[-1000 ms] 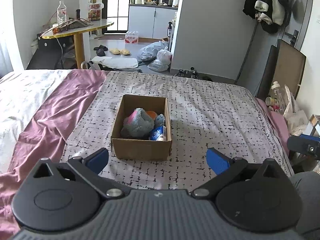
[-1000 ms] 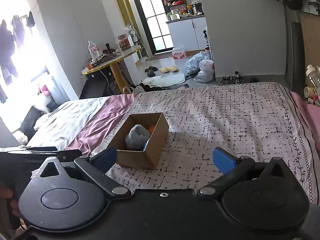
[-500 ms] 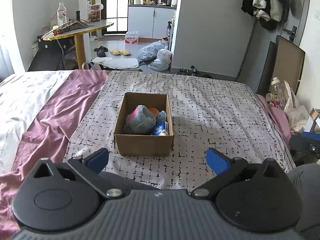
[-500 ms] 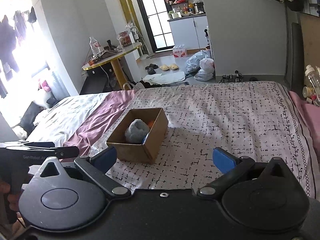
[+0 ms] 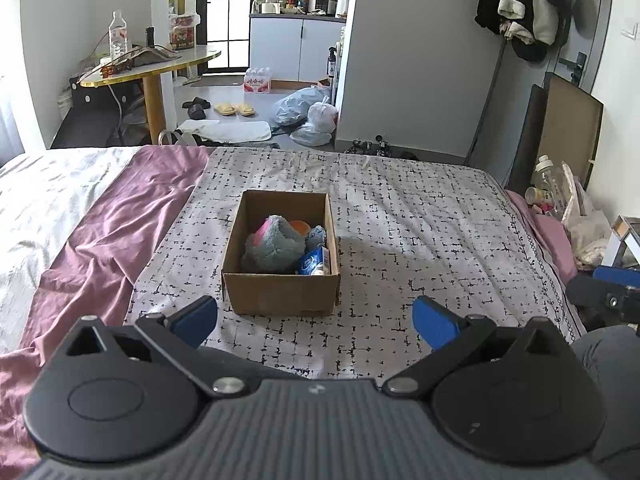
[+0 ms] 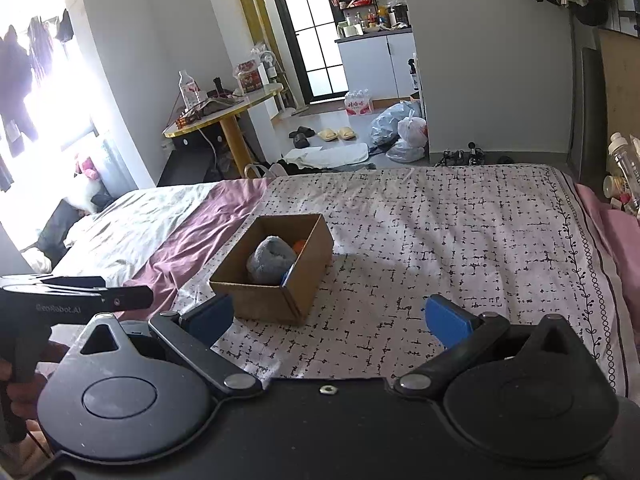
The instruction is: Organize soft objects
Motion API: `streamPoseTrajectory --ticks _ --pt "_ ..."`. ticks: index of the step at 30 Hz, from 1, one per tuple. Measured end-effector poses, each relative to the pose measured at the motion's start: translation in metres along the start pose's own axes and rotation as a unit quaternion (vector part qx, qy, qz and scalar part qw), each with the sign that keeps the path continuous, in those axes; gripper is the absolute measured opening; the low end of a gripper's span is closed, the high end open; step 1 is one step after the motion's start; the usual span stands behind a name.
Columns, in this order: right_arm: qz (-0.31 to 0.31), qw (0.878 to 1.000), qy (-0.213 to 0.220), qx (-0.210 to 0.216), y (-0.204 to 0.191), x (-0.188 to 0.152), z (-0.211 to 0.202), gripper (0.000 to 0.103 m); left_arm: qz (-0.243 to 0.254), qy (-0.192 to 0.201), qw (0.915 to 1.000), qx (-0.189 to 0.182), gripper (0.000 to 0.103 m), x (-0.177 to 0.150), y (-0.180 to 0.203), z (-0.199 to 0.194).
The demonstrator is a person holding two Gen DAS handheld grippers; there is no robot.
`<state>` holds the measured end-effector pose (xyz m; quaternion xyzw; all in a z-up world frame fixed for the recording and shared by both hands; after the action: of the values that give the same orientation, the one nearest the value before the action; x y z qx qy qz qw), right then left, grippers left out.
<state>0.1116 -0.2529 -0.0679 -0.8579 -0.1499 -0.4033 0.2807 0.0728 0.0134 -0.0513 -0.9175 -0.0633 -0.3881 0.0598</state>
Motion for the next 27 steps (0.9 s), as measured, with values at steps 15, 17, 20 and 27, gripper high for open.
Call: streamPoseTrajectory --ticks 15,17,20,27 --pt "0.003 1.000 0.002 -0.012 0.0042 0.0007 0.0003 0.103 0.002 0.006 1.0000 -0.005 0.103 0.0022 0.0034 -0.0046" --pt "0.005 1.000 0.004 -0.012 0.0052 0.0009 -0.0005 0.103 0.004 0.009 0.9999 -0.006 0.103 0.0032 0.0039 -0.0057" --pt "0.004 1.000 0.004 -0.012 0.0059 0.0010 -0.0010 0.103 0.004 0.010 0.9999 -0.004 0.103 0.0040 0.0042 -0.0070" --pt "0.005 1.000 0.004 -0.009 0.0062 0.0026 -0.0034 0.103 0.005 0.011 0.9999 -0.004 0.103 0.0041 0.0045 -0.0088"
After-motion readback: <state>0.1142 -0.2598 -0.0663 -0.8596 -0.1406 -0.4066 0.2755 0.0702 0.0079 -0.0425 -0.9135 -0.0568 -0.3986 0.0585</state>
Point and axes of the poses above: each gripper's, at about its wrist camera, not at the fingertips, and z roughly the way its jaws point, y to its right, x to its top, the point moved 10 cm from there along z, roughly the way its jaws point, and after that the axes turned 11 degrees about x, right-handed, at the moved point
